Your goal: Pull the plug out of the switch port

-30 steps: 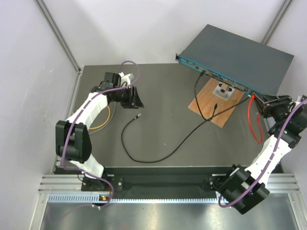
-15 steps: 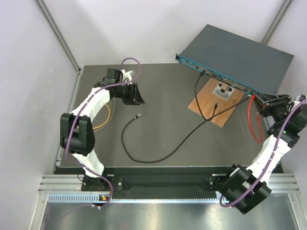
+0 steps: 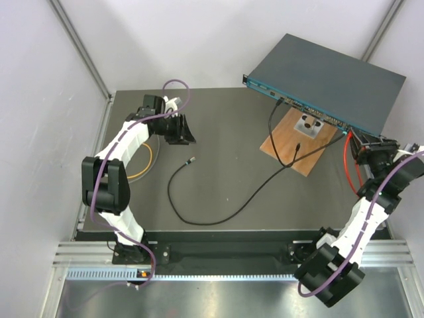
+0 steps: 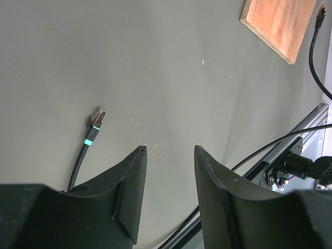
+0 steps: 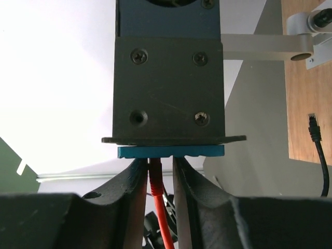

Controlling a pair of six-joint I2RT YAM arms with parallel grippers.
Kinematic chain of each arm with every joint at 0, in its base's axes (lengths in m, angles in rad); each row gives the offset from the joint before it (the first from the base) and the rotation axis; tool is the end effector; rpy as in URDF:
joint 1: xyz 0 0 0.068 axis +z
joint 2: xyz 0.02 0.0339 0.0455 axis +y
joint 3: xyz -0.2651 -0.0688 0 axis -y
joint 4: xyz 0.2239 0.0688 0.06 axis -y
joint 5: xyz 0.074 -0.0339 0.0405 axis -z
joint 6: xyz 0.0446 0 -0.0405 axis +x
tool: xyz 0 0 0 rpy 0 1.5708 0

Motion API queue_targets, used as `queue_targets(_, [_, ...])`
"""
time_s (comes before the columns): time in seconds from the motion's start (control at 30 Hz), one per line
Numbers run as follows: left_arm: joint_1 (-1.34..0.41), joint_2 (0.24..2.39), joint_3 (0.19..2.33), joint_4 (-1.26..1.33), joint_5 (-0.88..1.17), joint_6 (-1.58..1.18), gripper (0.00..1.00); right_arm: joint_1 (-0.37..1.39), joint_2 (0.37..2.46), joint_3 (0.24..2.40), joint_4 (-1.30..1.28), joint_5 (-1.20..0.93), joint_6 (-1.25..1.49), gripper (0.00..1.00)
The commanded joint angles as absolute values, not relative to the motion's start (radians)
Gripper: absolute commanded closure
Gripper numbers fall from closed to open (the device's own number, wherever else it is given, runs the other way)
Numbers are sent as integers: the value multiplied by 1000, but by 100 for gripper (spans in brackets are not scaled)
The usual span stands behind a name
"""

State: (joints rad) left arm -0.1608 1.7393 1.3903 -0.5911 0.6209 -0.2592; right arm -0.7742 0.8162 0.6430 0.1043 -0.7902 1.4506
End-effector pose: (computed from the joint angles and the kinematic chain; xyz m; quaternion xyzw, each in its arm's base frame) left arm 0.3516 -0.0833 0.2656 0.0501 0.9088 -0.3456 0.2283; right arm 0.1469 -0.0993 0.3199 0.4888 0.5341 0.4744 0.5007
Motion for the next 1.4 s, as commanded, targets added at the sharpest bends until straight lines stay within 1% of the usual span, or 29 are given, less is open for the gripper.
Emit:
queue_targets(0.0, [-152,1706,1387,-591,644,-239,53,-781,848,632,94,-689,1491,75])
queue_targets(0.07, [-150,1701,1381,-588,649,-241,54,-781,876,672,46,-699,1445,73])
queue_targets(0.2, [-150,1695,1378,-587,647,-239,54,-779,922,730,46,-690,1446,69])
queue_targets(0.27, [-149,1695,1378,-586,644,-239,54,-773,937,750,35,-686,1439,69])
queue_targets(0.3, [-147,1695,1379,-587,646,-238,54,-769,959,794,6,-686,1418,69])
queue_targets(0.33, [-147,1695,1379,-588,643,-238,54,-750,968,822,-88,-666,1349,70])
queue_targets(0.37, [-146,1697,1381,-591,641,-236,54,-736,977,842,-107,-657,1327,70])
queue_targets(0.47, [-143,1698,1382,-591,640,-238,54,-675,996,859,-104,-603,1339,71])
queue_targets(0.57, [-141,1700,1384,-592,638,-236,54,-647,996,861,-123,-560,1347,76])
queue_targets(0.6, [-141,1701,1387,-592,637,-235,54,-647,989,864,-127,-555,1336,83])
queue_targets(0.67, [-140,1703,1387,-594,635,-235,54,-650,985,862,-150,-543,1333,90])
queue_targets(0.7, [-140,1703,1385,-594,637,-235,54,-650,986,856,-144,-542,1333,100])
queue_targets(0.8, [-137,1707,1385,-595,637,-233,54,-650,986,859,-169,-545,1324,100])
queue_targets(0.9, [-135,1706,1384,-595,638,-233,54,-661,1000,868,-276,-595,1316,100])
queue_targets(1.03, [-133,1701,1376,-597,635,-230,54,-681,1043,1011,-552,-618,1184,100])
queue_targets(1.2, [-130,1697,1362,-581,643,-233,54,-709,1110,1039,-623,-708,1085,100])
queue_targets(1.23, [-130,1697,1362,-586,641,-233,54,-710,1117,1048,-681,-719,1071,100])
queue_targets(1.37, [-129,1683,1348,-580,635,-233,54,-732,1169,1162,-811,-747,970,100])
